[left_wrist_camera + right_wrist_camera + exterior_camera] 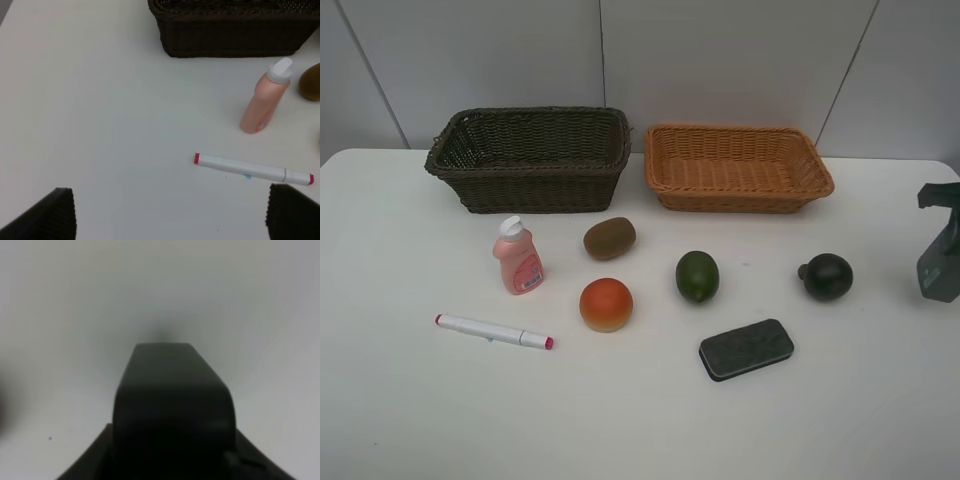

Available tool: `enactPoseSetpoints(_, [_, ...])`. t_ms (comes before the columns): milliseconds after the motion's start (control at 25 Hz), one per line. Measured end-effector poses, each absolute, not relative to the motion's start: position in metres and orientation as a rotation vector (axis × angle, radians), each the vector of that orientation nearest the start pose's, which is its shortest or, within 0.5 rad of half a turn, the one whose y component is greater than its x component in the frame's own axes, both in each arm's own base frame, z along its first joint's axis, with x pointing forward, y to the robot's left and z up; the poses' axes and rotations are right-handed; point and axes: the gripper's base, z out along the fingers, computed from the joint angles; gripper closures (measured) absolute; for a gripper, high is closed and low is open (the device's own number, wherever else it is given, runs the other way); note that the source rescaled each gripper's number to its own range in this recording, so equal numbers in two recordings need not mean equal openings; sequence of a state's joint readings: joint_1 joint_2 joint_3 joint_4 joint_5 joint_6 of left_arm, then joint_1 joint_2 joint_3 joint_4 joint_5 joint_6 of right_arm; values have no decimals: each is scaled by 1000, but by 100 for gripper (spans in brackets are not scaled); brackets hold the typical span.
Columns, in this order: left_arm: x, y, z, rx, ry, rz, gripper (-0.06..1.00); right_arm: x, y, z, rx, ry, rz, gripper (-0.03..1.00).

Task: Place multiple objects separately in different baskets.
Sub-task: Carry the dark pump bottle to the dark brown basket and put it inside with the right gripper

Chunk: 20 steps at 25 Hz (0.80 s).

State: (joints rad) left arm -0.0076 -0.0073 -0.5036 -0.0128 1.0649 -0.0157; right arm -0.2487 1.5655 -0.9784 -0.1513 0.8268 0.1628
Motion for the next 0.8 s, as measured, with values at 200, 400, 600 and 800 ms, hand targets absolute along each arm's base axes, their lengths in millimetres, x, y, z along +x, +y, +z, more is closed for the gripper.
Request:
enactPoseSetpoints(200, [-7,-1,278,-8,2038,-30,-6,281,-58,273,376,2805,-187,96])
enactPoseSetpoints(400, [-7,-1,278,-8,2038,-30,-6,293,-13,320,193,2749,-116,96])
enactPoseSetpoints(600, [-7,-1,278,-8,2038,-30,-6,299,40,352,-18,2640,-2,96])
enactPoseSetpoints(800, [-7,-1,278,-8,2038,-30,-6,302,84,365,-187,2517,84,96])
